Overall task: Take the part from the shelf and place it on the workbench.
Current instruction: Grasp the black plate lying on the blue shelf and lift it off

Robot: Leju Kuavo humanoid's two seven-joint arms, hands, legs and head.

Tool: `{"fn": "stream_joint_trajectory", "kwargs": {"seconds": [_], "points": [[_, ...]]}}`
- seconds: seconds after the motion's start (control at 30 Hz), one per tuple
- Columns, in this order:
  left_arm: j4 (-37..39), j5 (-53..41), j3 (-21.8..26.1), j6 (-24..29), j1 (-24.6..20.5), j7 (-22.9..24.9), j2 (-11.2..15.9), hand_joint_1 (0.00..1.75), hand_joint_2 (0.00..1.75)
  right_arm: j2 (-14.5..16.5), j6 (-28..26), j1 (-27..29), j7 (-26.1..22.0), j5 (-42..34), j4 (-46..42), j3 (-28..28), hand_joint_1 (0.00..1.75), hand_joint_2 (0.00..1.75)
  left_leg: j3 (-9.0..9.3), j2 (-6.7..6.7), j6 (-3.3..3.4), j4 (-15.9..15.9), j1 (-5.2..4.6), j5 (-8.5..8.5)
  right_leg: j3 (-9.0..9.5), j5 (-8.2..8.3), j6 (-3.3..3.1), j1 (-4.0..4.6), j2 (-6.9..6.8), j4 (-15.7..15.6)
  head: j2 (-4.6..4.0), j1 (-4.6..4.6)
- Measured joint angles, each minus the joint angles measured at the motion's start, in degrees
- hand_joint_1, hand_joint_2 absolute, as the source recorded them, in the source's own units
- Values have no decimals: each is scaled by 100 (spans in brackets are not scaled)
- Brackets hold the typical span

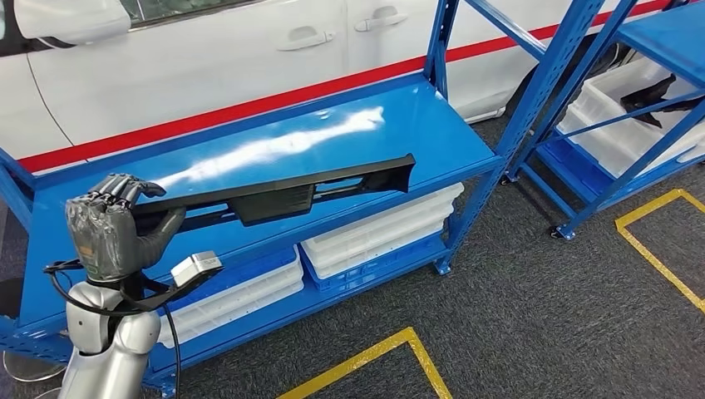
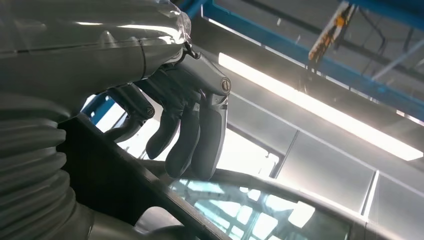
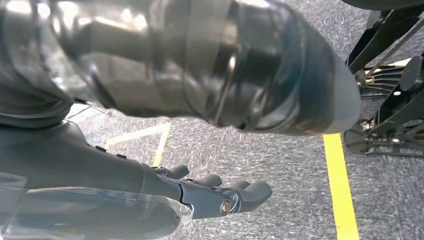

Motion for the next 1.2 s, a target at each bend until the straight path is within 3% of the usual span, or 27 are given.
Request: {"fn": "stream_joint_trajectory", "kwargs": {"seconds": [0.1, 0.13, 0.2, 0.27, 0.3, 0.33, 0.4, 0.43, 0.5, 0.53, 0.6, 0.63, 0.67, 0.77, 0.8, 0.83, 0.9, 0.93, 0.97, 1.03, 1.07, 1.13, 1.17, 1.2], "points": [[-67, -34, 28, 4, 24, -22, -38, 175, 175, -1, 2, 2, -3, 2, 0, 0, 0, 0, 12, -1, 66, -170, -20, 46, -29, 109, 116, -6, 2, -18, 0, 1], [-77, -37, 37, 4, 32, -26, -50, 175, 175, -3, 2, 5, -3, 3, 0, 0, 0, 0, -18, 11, 109, -196, -9, 105, -59, 49, 150, -15, 3, 17, 0, 2], [-107, -39, 51, 4, 44, -33, -86, 175, 175, -7, 2, 10, -3, 8, 0, 0, 0, 0, -119, 37, 198, -240, 13, 247, -198, -359, 202, -35, 4, 360, 0, 3], [-138, -39, 60, 3, 53, -41, -111, 175, 175, -7, -3, 7, -3, 12, 0, 0, 0, 0, -276, 45, 236, -231, 2, 371, -382, -888, 242, -43, 2, 1030, 0, 2], [-150, -40, 62, 3, 64, -44, -115, 175, 175, -7, -5, 3, -3, 14, 0, 0, 0, 0, -362, 45, 235, -220, -4, 428, -423, -1000, 257, -45, 2, 1318, 0, 2], [-162, -44, 63, 3, 77, -48, -116, 175, 175, -7, -7, -1, -3, 14, 0, 0, 0, 0, -452, 46, 230, -205, -9, 484, -400, -982, 267, -46, 2, 1480, 0, 1], [-191, -49, 63, 3, 103, -54, -118, 175, 175, -8, -14, -7, -3, 15, -1, 0, 0, 0, -625, 46, 212, -165, -16, 584, -85, -693, 255, -45, 2, 1262, 0, 1], [-218, -50, 63, 4, 110, -55, -119, 175, 175, -9, -19, -11, -3, 14, -1, 0, 0, 0, -695, 45, 198, -147, -19, 630, 205, -590, 231, -41, 3, 905, 0, 1], [-285, -43, 69, 5, 108, -41, -120, 175, 175, -18, -28, -27, -3, 3, -2, 0, 0, 0, -783, 45, 150, -130, -37, 724, 746, -599, 162, -10, 3, 115, 0, 0], [-317, -38, 73, 6, 105, -29, -120, 175, 175, -22, -32, -30, -3, -5, -2, 0, 0, 0, -803, 47, 119, -135, -39, 773, 887, -646, 128, 12, 4, -129, 0, 0], [-355, -28, 82, 7, 106, 0, -116, 175, 175, -27, -41, -23, -3, -21, -2, 0, 0, 0, -827, 49, 50, -159, -37, 861, 885, -610, 58, 30, -1, -249, 0, 1], [-365, -24, 90, 8, 109, 15, -108, 175, 175, -27, -45, -15, -3, -28, -2, 0, 0, 0, -858, 44, 14, -135, -30, 821, 846, -549, 16, 23, -10, -268, 0, 1], [-373, -21, 100, 8, 114, 27, -95, 175, 175, -27, -49, -11, -4, -35, -2, 0, 0, 0, -911, 38, -23, -40, -24, 676, 794, -479, -33, 11, -21, -282, 0, 0], [-380, -13, 128, 8, 127, 47, -48, 175, 175, -25, -56, -6, -7, -46, -2, 0, 0, 0, -1160, 30, -116, 833, 12, -161, 569, -279, -116, 3, -46, -284, 0, -1], [-380, -10, 135, 8, 136, 51, -35, 175, 175, -24, -56, -4, -8, -46, -2, 0, 0, 0, -1209, 30, -135, 1179, 22, -317, 478, -218, -115, 5, -48, -270, 0, -1], [-380, -8, 142, 8, 144, 56, -24, 175, 175, -22, -56, -2, -9, -48, -2, 0, 0, 0, -1199, 31, -150, 1409, 30, -323, 380, -157, -110, 4, -48, -248, 0, -1], [-381, -8, 154, 8, 155, 72, -7, 175, 175, -18, -57, 3, -10, -54, -2, -1, 0, 0, -933, 32, -162, 1353, 45, -36, 173, -52, -82, -5, -48, -177, 0, -1], [-383, -10, 156, 8, 154, 81, -2, 175, 175, -15, -57, 5, -10, -58, -2, -1, 0, 0, -660, 31, -157, 1051, 52, 90, 77, -10, -59, -10, -48, -128, 0, -2], [-388, -14, 157, 8, 150, 90, -1, 175, 175, -11, -58, 7, -10, -63, -2, -1, 0, 0, -346, 30, -146, 637, 51, 100, -9, 25, -31, -6, -45, -72, 0, -2], [-407, -19, 157, 9, 144, 109, 3, 175, 175, -6, -58, 11, -11, -76, -2, -2, 0, 0, 82, 17, -92, -7, 36, -51, -112, 96, 38, 6, -41, 8, 0, -1], [-416, -19, 157, 9, 144, 120, 6, 175, 175, -4, -60, 16, -12, -85, -2, -2, 0, 0, 137, 11, -56, -142, 21, -108, -135, 142, 74, 9, -40, 19, 0, -1], [-422, -16, 157, 10, 144, 145, 17, 175, 175, -2, -69, 34, -10, -101, -2, -2, 0, 0, 56, 18, 37, -167, 21, -32, -170, 185, 152, -8, -38, 15, 0, 1], [-423, -15, 157, 9, 144, 159, 20, 175, 175, -1, -73, 45, -9, -109, -2, -2, 0, 0, 5, 28, 90, -173, 24, 31, -212, 80, 185, -23, -36, 72, 0, 1], [-424, -15, 157, 9, 144, 169, 22, 175, 175, 1, -76, 56, -8, -116, -2, -3, 0, 0, -55, 38, 138, -184, 31, 102, -276, -135, 212, -34, -33, 221, 0, 2]]}}
